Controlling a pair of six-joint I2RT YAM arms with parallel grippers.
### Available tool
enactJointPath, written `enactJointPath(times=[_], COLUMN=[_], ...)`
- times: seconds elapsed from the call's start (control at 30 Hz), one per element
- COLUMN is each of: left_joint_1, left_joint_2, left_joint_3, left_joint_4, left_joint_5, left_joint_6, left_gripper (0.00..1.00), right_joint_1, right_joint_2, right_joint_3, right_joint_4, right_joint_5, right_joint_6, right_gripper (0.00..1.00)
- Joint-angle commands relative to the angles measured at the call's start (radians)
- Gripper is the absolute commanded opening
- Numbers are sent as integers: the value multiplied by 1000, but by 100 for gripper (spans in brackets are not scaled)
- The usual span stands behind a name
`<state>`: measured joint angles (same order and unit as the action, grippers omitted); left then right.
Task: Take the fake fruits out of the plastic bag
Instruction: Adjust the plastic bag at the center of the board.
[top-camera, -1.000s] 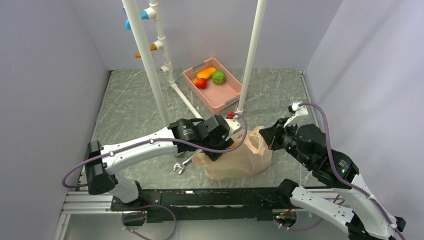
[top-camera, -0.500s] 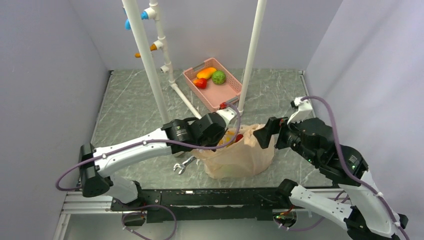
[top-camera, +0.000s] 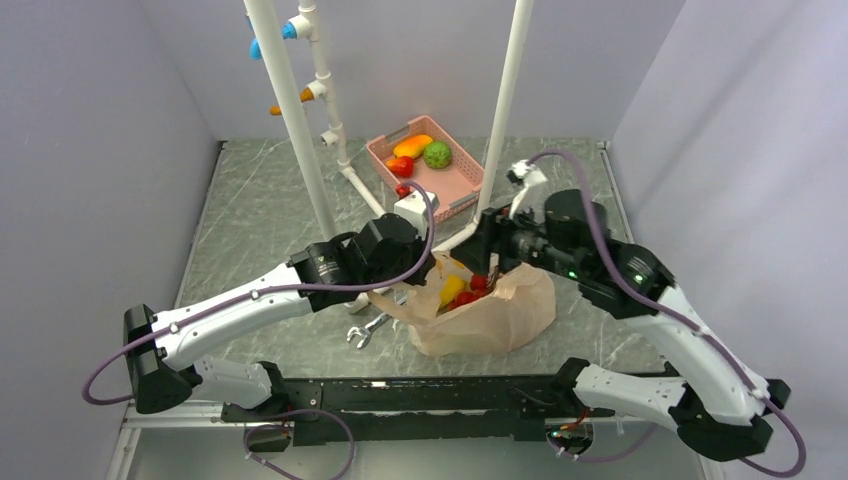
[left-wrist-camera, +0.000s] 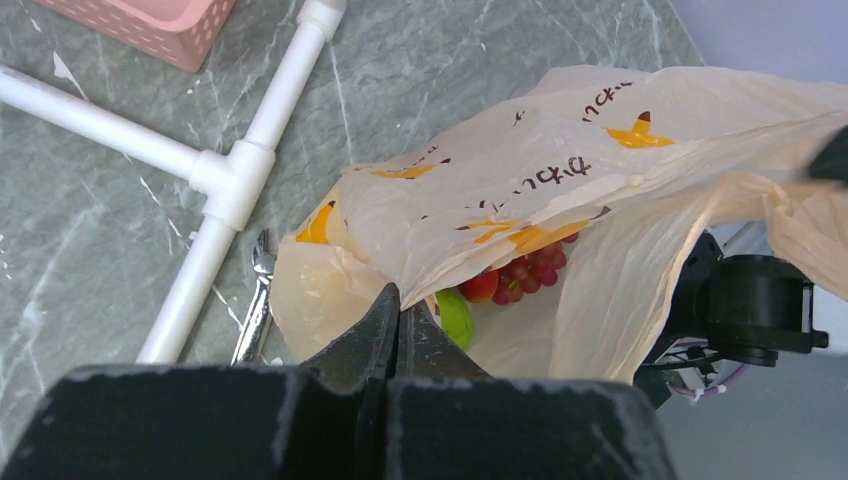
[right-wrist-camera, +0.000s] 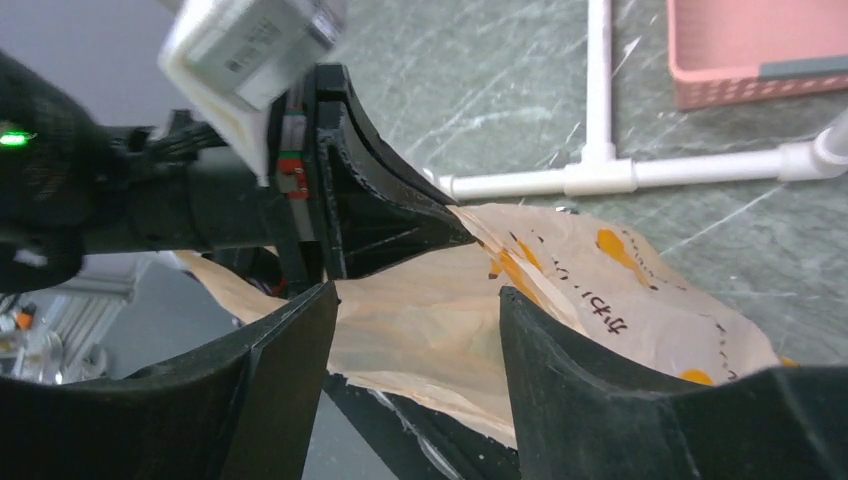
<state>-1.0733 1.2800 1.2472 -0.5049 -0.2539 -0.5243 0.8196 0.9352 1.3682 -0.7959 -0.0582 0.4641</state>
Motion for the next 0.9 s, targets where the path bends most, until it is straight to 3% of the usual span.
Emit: enactJointPath(times=[0.0, 0.13, 0.17, 0.23, 0.33, 0.6, 0.7, 0.77, 0.87], left_joint_1=[17, 29, 31, 33, 39, 70, 75, 75, 76], left_joint_2=[-2, -5, -9, -22, -53, -130, -131, -129, -122], left_joint_3=[-6, -11, -13, -23, -57, -131, -131, -132, -131], left_joint_4=[58, 65, 70, 77, 103, 137, 134, 141, 156], left_joint_5=[4, 11, 15, 12, -7, -31, -12, 2, 30], left_joint_6=[-60, -66, -67, -78, -96, -126, -121, -121, -124], left_gripper=[0, 0, 0, 0, 0, 0, 0, 0, 0], right_joint_1=[0, 1, 1, -1, -8, -24, -24, -24, -23], right_joint_2=[38, 36, 32, -4, -55, -160, -175, -152, -141], right_joint_3=[-61, -156, -183, -251, -292, -345, -322, -293, -265], right_joint_4=[82, 13, -2, -10, -80, -346, -325, -277, -126], right_joint_5=[-79, -93, -58, 88, 314, 625, 596, 496, 228], right_joint_6=[-8, -43, -44, -25, 48, 330, 316, 256, 127], right_gripper=[61, 59, 54, 51, 54, 52, 52, 52, 52])
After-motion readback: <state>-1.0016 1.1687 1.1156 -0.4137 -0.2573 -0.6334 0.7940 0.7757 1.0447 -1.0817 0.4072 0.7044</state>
